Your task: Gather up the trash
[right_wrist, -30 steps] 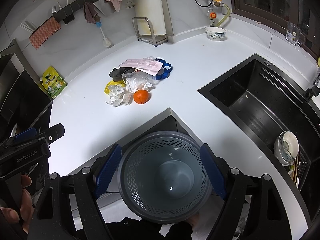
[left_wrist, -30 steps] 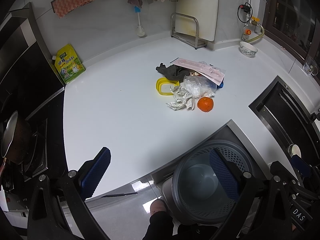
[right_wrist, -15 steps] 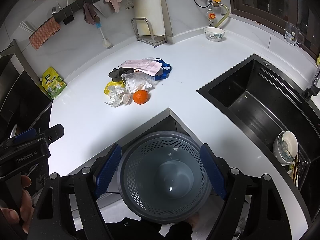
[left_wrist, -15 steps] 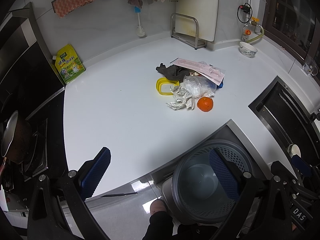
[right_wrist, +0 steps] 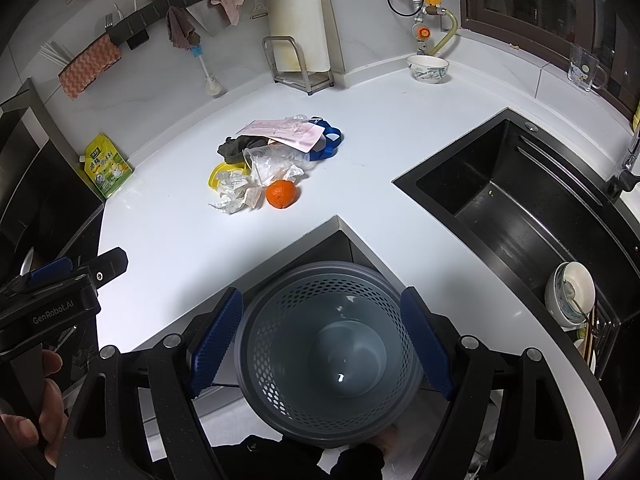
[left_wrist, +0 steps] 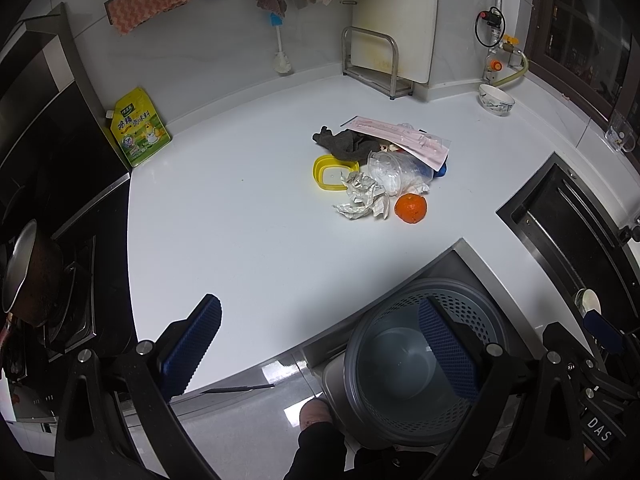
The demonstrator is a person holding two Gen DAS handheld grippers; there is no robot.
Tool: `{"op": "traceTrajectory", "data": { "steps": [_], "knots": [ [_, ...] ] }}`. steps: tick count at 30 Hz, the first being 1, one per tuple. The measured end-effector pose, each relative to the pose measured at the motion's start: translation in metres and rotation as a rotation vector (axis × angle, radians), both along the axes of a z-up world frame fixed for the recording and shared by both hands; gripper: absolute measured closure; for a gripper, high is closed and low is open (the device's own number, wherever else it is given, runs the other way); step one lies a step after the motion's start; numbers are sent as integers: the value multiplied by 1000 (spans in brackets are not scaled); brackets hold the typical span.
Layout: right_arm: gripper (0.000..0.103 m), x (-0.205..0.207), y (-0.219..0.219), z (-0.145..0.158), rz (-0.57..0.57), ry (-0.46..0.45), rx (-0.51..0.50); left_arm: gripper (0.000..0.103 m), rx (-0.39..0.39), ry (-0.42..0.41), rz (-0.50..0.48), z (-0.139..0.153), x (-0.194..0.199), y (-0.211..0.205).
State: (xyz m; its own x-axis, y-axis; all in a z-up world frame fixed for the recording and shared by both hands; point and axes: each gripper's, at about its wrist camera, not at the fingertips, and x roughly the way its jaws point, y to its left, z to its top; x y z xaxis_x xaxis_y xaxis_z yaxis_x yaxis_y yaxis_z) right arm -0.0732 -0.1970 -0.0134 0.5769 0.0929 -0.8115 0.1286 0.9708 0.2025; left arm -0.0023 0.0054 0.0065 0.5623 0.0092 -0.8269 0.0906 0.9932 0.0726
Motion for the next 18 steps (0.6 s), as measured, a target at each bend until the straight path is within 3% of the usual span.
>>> {"op": "traceTrajectory", "data": {
  "steps": [18],
  "knots": [
    [26,0,-5,6,4,-3,0,6,0,-3,1,0,0,1]
  ]
}}
